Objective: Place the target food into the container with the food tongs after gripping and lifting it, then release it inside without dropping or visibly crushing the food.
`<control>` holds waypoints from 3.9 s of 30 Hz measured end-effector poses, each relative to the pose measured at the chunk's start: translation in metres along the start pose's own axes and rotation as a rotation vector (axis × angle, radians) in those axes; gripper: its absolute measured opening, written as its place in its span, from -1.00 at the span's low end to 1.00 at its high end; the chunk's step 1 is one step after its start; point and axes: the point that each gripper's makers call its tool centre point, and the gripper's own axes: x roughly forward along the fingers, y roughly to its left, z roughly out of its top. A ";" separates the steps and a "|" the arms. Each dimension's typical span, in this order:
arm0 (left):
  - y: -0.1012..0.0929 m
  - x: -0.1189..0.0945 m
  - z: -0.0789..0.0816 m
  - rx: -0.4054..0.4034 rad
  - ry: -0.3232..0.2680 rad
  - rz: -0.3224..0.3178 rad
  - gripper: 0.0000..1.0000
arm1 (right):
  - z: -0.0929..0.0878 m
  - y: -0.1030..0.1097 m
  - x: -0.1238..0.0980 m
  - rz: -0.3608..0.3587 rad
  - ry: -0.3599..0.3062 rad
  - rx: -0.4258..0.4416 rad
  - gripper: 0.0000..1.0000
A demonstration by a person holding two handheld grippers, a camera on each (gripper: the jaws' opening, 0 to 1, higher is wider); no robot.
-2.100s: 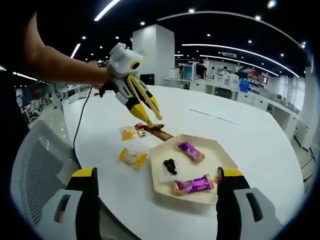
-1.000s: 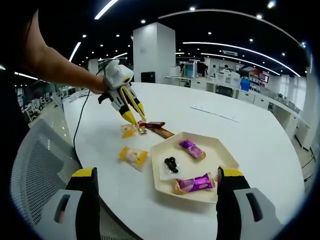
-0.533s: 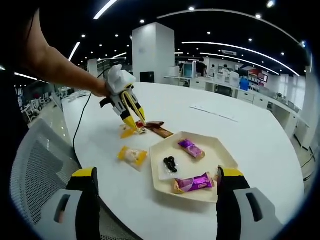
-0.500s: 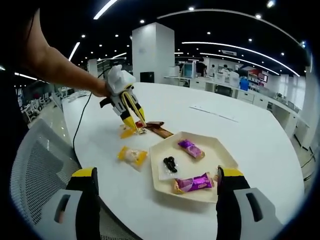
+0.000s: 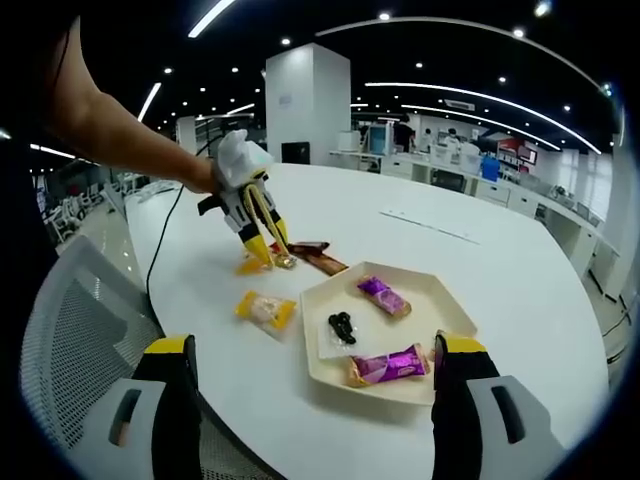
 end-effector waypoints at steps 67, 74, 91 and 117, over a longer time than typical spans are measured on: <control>0.006 -0.041 0.052 -0.073 -0.093 0.051 -0.67 | 0.009 0.003 -0.002 0.022 -0.051 0.005 0.99; 0.001 -0.038 0.061 -0.061 -0.092 0.041 -0.67 | 0.022 0.007 -0.004 0.035 -0.127 -0.019 0.99; -0.008 -0.019 0.090 -0.030 -0.104 0.018 -0.67 | 0.019 0.004 -0.004 0.020 -0.105 -0.003 0.99; -0.040 0.022 0.169 0.048 -0.145 -0.064 -0.67 | 0.021 0.002 -0.006 0.009 -0.117 0.005 0.98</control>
